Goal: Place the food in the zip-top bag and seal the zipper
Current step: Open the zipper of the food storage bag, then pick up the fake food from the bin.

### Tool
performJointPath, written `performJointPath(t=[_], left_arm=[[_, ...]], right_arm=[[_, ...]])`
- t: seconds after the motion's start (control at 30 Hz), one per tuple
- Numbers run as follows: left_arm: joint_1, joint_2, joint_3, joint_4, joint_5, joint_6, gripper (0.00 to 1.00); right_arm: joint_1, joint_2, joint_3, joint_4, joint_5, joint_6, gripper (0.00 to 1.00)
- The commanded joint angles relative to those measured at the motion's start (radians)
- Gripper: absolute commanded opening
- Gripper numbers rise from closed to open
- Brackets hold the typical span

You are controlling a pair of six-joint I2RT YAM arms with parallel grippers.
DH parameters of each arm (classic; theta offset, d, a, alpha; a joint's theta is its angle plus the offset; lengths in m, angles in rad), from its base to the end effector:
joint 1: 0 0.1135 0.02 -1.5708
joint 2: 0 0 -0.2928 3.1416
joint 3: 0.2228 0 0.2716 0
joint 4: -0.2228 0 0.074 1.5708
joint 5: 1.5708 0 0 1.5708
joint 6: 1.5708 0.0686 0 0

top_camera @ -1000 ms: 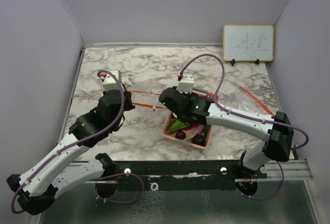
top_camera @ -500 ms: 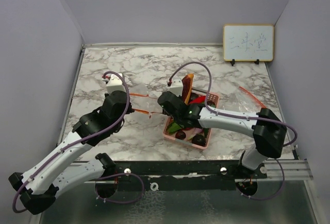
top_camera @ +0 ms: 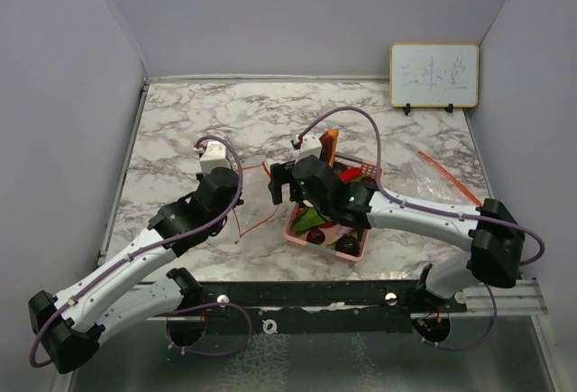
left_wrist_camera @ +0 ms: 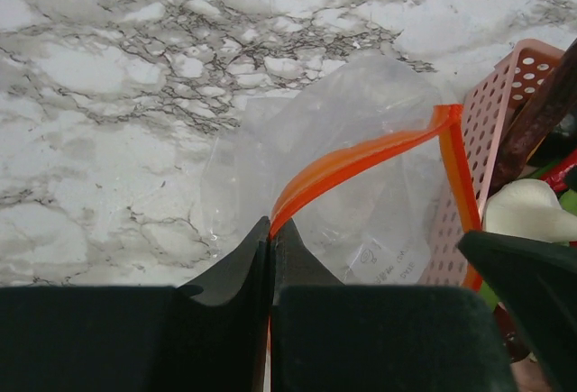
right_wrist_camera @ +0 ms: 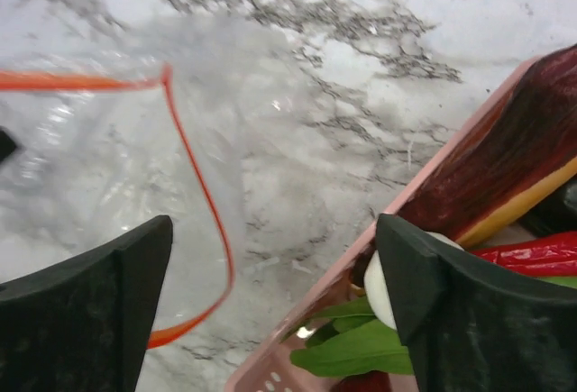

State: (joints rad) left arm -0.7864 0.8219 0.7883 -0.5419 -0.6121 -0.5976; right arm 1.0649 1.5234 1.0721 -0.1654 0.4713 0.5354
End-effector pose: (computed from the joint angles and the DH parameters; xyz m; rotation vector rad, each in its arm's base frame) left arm 0.1668 -0.1113 0.3082 -0.1540 2.0329 -0.2077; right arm 0.2118 0.3181 0.2663 -0.3017 2.1214 0.4329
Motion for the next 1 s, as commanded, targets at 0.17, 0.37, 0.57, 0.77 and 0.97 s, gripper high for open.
performJointPath(t=[0.17, 0.37, 0.57, 0.77, 0.97], left_arm=[[0.005, 0.006, -0.046, 0.090, 0.001, -0.042, 0.00], [0.004, -0.045, -0.067, 0.102, -0.005, -0.047, 0.00], [0.004, -0.069, -0.081, 0.116, -0.005, -0.045, 0.00], [0.004, -0.073, -0.097, 0.143, -0.001, -0.037, 0.00], [0.004, -0.078, -0.111, 0.164, 0.005, -0.028, 0.00]], right_arm=[[-0.006, -0.114, 0.067, -0.181, 0.179, 0.120, 1.00], [-0.066, 0.047, 0.279, -0.552, 0.462, 0.321, 0.99], [-0.201, 0.187, 0.380, -0.548, 0.404, 0.295, 1.00], [-0.246, 0.259, 0.396, -0.459, 0.357, 0.266, 0.96], [-0.264, 0.336, 0.439, -0.354, 0.324, 0.204, 0.93]])
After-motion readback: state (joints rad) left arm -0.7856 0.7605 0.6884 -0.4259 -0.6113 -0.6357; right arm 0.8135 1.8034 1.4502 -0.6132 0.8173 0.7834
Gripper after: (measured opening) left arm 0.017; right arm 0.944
